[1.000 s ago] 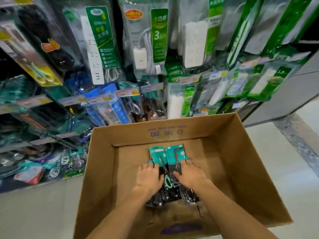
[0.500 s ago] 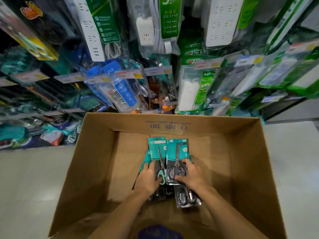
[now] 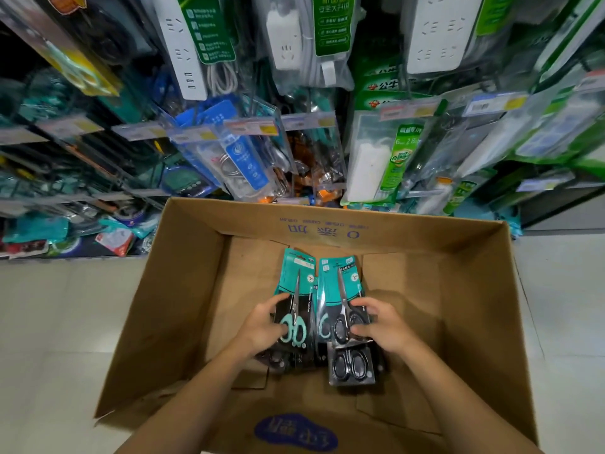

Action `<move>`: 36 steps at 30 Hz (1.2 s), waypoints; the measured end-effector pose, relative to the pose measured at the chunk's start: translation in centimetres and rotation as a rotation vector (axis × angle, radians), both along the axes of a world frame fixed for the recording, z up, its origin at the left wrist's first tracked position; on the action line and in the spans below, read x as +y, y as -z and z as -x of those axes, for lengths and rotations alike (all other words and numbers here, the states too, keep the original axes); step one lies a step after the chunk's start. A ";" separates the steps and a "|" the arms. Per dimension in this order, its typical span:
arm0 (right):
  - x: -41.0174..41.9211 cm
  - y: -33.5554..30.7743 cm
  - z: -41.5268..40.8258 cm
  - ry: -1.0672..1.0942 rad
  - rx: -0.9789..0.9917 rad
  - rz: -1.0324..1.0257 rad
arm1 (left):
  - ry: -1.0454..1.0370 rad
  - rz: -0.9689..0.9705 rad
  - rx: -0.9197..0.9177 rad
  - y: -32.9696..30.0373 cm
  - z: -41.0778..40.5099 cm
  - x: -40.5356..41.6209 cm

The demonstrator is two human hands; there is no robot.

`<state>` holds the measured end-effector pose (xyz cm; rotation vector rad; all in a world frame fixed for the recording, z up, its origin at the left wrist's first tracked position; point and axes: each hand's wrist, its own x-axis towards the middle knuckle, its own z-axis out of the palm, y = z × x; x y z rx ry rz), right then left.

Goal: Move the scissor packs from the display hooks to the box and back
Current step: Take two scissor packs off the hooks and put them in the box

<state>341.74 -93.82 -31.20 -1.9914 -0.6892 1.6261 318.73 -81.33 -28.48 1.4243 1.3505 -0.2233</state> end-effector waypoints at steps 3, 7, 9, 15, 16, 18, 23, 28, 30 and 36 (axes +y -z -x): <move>-0.2 -0.1 0.2 0.025 0.016 -0.012 | -0.013 0.033 -0.022 -0.6 0.5 -0.1; -0.4 -1.5 0.4 0.040 0.037 -0.059 | 0.001 0.025 -0.037 -1.8 1.8 0.1; -0.5 -2.6 0.8 0.012 0.028 -0.103 | 0.019 0.003 -0.063 -2.7 2.9 0.3; -0.6 -6.5 3.4 0.034 -0.036 -0.228 | 0.020 -0.107 -0.219 -6.2 7.2 0.7; -0.6 -7.3 4.2 0.028 -0.043 -0.249 | 0.014 -0.130 -0.249 -6.8 8.0 0.8; -0.5 -9.1 6.4 0.018 -0.066 -0.316 | -0.030 -0.160 -0.305 -8.0 10.2 1.1; 1.3 -14.3 14.1 0.034 -0.110 -0.482 | -0.087 -0.296 -0.433 -11.6 17.1 1.6; 4.0 -18.0 22.7 -0.027 -0.102 -0.627 | -0.158 -0.385 -0.546 -15.5 26.5 2.1; 5.3 -19.2 26.1 -0.033 -0.089 -0.678 | -0.198 -0.433 -0.589 -16.7 30.4 2.1; 9.0 -21.5 35.1 -0.029 -0.034 -0.798 | -0.286 -0.524 -0.680 -18.7 39.9 2.8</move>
